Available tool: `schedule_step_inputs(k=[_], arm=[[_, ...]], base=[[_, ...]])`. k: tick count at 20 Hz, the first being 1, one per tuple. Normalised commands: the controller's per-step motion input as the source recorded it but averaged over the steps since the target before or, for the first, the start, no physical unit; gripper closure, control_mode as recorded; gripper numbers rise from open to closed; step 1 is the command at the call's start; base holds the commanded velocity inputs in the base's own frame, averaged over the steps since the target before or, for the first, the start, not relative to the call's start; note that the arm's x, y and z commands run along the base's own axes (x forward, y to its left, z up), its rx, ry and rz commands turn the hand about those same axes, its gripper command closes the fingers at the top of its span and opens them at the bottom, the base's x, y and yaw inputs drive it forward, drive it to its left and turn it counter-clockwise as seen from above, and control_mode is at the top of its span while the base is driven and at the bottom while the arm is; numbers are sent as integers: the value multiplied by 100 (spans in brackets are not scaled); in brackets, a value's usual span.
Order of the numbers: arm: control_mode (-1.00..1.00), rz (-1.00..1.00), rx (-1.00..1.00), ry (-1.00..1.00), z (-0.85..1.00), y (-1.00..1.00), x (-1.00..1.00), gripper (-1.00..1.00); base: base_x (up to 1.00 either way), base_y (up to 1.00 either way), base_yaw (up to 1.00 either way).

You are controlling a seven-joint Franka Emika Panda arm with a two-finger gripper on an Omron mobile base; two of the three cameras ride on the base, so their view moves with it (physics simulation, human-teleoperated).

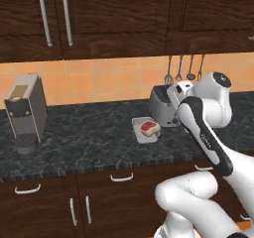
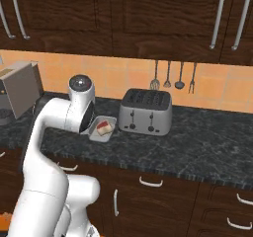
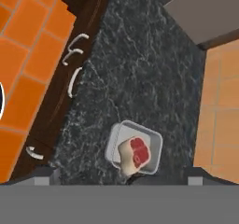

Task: Take the meat container that has the steak and place it on the second highest rack of the freezer. Then take the vegetable container that has the squash and sweet potato and place it on the highest rack of the freezer.

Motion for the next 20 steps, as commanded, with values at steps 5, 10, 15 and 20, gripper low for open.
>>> schedule_step_inputs(k=[5,10,15,20], arm=[[-100,35,0,32,-100,37,52,-100],[-100,0,-13,28,-97,92,44,-100],[-100,-18,-6,17,-85,4,40,-100],[-100,-25,0,3,-51,-6,52,-100]], base=[[0,0,0],[0,0,0],[0,0,0],[0,0,0]])
